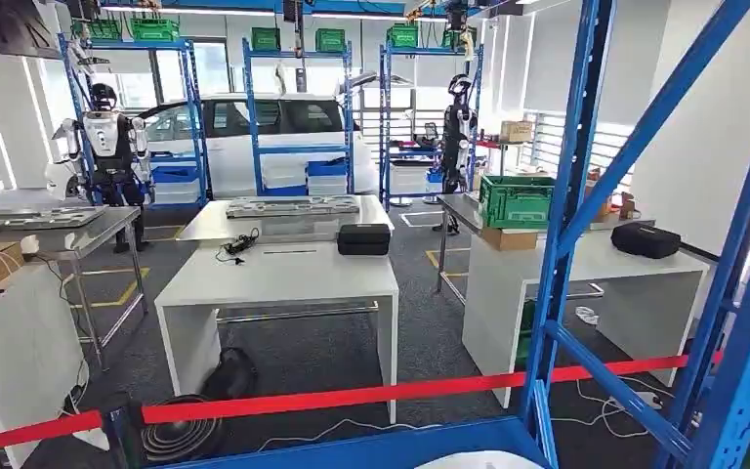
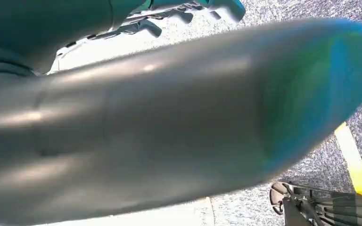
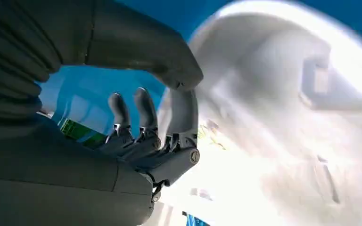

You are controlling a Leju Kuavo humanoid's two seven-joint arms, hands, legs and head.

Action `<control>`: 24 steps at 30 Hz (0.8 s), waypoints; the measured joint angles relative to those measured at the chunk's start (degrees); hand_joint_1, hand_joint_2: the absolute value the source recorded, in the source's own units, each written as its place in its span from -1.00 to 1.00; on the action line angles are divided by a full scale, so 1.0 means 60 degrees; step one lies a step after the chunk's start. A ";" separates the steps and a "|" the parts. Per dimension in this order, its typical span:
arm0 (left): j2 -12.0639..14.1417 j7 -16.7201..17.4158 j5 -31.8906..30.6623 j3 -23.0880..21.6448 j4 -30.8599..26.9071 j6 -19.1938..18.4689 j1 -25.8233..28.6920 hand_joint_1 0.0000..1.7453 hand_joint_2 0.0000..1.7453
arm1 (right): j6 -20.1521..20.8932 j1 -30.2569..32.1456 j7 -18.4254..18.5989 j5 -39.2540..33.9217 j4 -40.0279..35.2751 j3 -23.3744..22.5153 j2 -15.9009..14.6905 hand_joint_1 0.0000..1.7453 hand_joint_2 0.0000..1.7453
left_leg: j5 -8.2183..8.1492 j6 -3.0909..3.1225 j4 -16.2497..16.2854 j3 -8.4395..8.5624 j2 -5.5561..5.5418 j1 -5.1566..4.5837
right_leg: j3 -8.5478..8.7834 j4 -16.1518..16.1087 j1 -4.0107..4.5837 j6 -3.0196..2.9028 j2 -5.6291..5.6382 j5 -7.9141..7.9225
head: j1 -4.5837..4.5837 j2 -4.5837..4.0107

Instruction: Take the parts from the cabinet and place them on the table.

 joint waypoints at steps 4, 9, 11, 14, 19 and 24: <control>0.0000 -0.0022 0.0000 0.0000 0.0000 0.0000 0.0000 -1.00 -1.00 | 0.0018 0.0011 -0.0059 0.0000 0.0007 -0.0007 0.0000 0.64 1.00 | -0.0001 0.0000 0.0000 0.0013 0.0002 0.0000 | 0.0008 -0.0001 0.0000 0.0000 0.0001 0.0000 | -0.0003 0.0000; 0.0000 -0.0080 0.0000 0.0000 0.0000 0.0000 0.0001 -1.00 -1.00 | 0.0054 0.0028 -0.0080 0.0004 0.0007 -0.0011 0.0000 0.92 1.00 | -0.0001 0.0000 0.0000 0.0023 0.0002 0.0000 | 0.0011 -0.0001 0.0000 0.0000 0.0002 0.0000 | 0.0000 0.0000; -0.0003 -0.0084 0.0000 0.0000 0.0000 0.0000 0.0000 -1.00 -1.00 | 0.0051 0.0037 -0.0084 0.0004 0.0007 -0.0015 0.0000 1.00 1.00 | 0.0000 0.0000 0.0000 0.0026 0.0003 0.0000 | 0.0011 -0.0001 0.0000 0.0000 0.0002 0.0000 | 0.0000 0.0000; 0.0000 -0.0080 0.0000 0.0000 0.0000 -0.0018 -0.0002 -1.00 -1.00 | 0.0036 0.0059 -0.0135 0.0007 0.0007 -0.0015 0.0000 1.00 1.00 | 0.0000 0.0000 0.0000 0.0031 0.0003 0.0000 | 0.0017 -0.0001 0.0000 0.0000 0.0001 0.0000 | -0.0004 0.0000; 0.0000 -0.0080 -0.0026 0.0000 0.0000 -0.0073 -0.0002 -1.00 -1.00 | -0.0256 0.0258 -0.0430 0.0036 -0.0296 -0.0047 0.0022 -1.00 -1.00 | 0.0001 -0.0001 -0.0001 0.0034 0.0003 0.0000 | 0.0035 -0.0001 0.0000 0.0001 -0.0002 0.0000 | 0.0000 0.0000; 0.0011 -0.0106 -0.0011 0.0000 0.0000 -0.0098 0.0007 -1.00 -1.00 | -0.1086 0.0600 -0.0572 0.0124 -0.1936 -0.0109 0.0069 -1.00 -1.00 | 0.0002 -0.0002 -0.0001 0.0035 0.0008 0.0001 | 0.0030 0.0000 0.0001 0.0000 0.0002 0.0000 | 0.0000 0.0000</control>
